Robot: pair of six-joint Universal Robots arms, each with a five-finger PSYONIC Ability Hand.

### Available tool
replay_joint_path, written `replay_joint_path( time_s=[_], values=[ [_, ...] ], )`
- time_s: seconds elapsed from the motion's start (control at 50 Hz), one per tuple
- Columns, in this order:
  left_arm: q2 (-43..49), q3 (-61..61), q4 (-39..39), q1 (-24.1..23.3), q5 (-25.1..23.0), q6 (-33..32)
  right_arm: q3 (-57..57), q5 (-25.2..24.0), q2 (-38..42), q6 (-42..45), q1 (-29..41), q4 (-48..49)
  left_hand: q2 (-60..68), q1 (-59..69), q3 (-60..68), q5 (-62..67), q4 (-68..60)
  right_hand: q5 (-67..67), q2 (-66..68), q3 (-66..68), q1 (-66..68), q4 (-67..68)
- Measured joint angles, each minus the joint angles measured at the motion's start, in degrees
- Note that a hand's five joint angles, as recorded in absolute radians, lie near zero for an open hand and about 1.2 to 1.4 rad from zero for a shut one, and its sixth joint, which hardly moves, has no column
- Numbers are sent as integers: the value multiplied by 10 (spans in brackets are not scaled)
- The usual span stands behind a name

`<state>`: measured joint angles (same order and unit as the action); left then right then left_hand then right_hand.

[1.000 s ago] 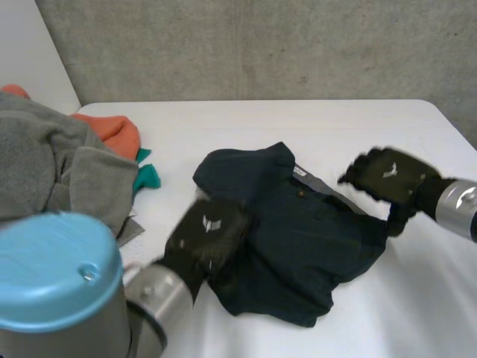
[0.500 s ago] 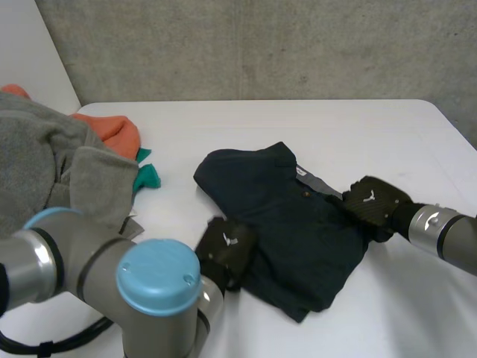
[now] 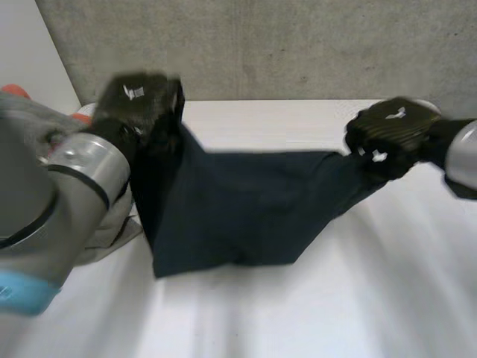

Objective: Fold the laundry.

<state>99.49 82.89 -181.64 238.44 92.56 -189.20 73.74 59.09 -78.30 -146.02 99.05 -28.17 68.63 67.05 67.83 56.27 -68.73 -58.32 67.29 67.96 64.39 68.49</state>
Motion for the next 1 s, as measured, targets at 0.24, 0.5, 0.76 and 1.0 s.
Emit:
replay_joint_path(
  time_s=[0.24, 0.5, 0.76, 1.0],
  values=[
    [228, -156, 38, 44, -40, 19, -49, 64, 176, -62, 92, 132, 0, 0, 2, 0, 0, 0, 0, 1, 0, 2],
    [140, -315, -243, 63, -51, 123, -181, 129, 95, -274, 92, 452, 0, 0, 3, 0, 0, 0, 1, 3, 3, 2],
    [111, -218, -111, 82, -98, 149, -90, 59, 41, -230, 82, 322, 1, 0, 3, 0, 0, 0, 1, 3, 3, 2],
    [200, 17, -66, 87, -122, 47, 129, 75, 135, -68, 89, 248, 1, 0, 4, 0, 0, 0, 1, 3, 3, 2]
  ],
)
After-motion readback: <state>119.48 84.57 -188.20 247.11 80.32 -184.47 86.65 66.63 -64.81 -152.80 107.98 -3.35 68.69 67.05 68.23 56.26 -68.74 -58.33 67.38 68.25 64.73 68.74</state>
